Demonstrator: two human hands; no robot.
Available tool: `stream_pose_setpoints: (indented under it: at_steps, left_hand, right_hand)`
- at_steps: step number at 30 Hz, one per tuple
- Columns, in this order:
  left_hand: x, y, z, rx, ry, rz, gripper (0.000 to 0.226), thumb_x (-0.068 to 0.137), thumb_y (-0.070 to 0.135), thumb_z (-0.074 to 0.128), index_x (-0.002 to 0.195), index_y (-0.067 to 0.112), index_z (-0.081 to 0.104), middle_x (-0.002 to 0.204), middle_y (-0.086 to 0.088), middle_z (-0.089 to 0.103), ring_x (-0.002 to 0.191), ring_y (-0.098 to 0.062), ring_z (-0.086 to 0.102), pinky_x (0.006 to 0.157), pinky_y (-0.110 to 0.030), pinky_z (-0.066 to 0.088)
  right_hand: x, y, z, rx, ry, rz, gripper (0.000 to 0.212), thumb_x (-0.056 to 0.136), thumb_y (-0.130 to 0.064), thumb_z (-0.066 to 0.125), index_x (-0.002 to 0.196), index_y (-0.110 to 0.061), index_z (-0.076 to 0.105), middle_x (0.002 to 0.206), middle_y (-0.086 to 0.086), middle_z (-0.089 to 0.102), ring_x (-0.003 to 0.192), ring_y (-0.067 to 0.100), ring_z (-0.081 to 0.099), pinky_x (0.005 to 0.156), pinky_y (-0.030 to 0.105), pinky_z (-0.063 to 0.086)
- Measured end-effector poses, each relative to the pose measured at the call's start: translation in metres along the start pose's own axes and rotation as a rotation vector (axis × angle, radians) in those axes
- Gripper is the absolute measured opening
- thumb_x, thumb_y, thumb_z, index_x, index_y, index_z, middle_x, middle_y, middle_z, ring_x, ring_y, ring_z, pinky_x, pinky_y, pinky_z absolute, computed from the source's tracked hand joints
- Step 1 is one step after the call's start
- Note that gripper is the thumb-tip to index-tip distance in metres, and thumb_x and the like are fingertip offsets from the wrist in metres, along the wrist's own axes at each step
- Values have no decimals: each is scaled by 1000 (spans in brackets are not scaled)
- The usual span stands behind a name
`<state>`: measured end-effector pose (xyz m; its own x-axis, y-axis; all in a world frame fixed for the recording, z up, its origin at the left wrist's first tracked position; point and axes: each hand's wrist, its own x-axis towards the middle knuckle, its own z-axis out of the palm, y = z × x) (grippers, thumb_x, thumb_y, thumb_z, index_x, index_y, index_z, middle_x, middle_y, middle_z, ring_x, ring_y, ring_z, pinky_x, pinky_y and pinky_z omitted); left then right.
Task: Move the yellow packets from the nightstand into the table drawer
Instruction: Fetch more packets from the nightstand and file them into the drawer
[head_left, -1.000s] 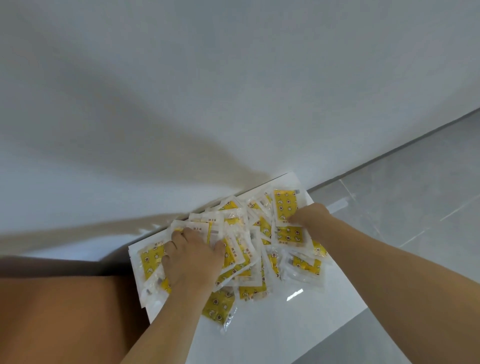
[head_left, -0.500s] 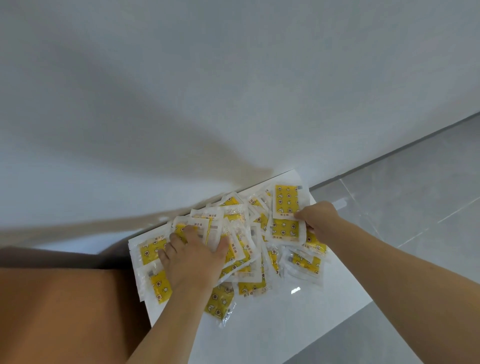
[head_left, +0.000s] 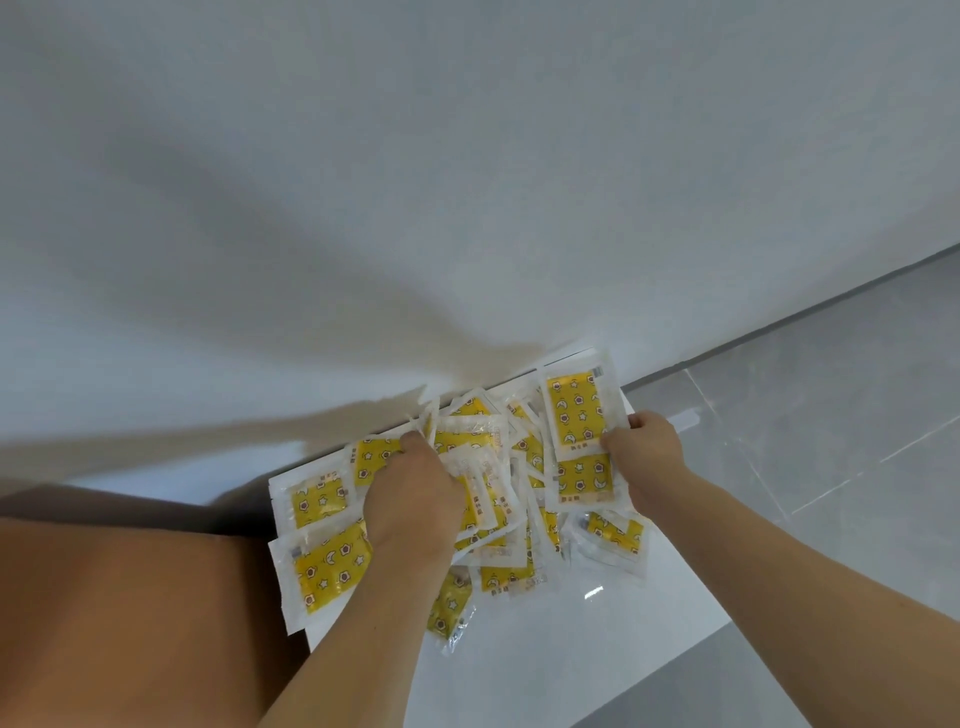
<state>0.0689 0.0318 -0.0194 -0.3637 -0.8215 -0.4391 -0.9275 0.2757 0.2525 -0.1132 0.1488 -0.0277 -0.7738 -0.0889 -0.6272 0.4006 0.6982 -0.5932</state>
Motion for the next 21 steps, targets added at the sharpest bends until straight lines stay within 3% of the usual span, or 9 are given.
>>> stream_pose_setpoints:
  at_steps: [3,6,10,13,15,21]
  left_hand:
    - [-6,3,-16,-106,37,-27,31,92,10,49,123,10,47,93,-4,64,71,-22,58,52,-30,38]
    - [-14,6,-34,-339,51,-61,27,89,7,51,117,9,51,104,-8,64,71,-20,51,50,-29,37]
    - [-33,12,-62,-612,27,-86,23,92,6,43,110,13,55,110,-4,63,85,-22,58,67,-35,53]
    - [-70,26,-99,-794,-23,-108,27,96,9,41,116,17,57,118,-5,64,94,-23,61,80,-38,54]
    - [-107,43,-135,-920,-36,-124,27,99,8,44,120,16,58,115,-5,65,96,-23,61,83,-36,51]
    - [-253,92,-238,-1270,-86,-64,32,97,7,51,127,14,61,112,-4,70,103,-28,66,93,-48,52]
  right_hand:
    - [-11,4,-3,64,11,5,17,92,-3,56,107,-12,58,90,4,64,71,18,61,59,35,49]
    - [-27,0,-12,147,-4,10,18,93,-2,55,106,-14,62,90,3,66,71,17,62,64,36,50]
    - [-64,-16,-43,299,-66,7,20,94,1,54,104,-13,64,86,1,67,74,19,65,59,33,52]
    - [-109,-36,-83,437,-107,18,26,91,5,56,114,-7,65,101,8,69,89,29,67,83,48,56]
    - [-147,-46,-120,530,-125,4,28,90,6,57,116,-4,64,106,10,70,95,31,68,90,52,54]
    - [-271,-58,-247,790,-254,-79,28,91,5,56,115,-5,64,111,12,72,98,32,70,83,54,56]
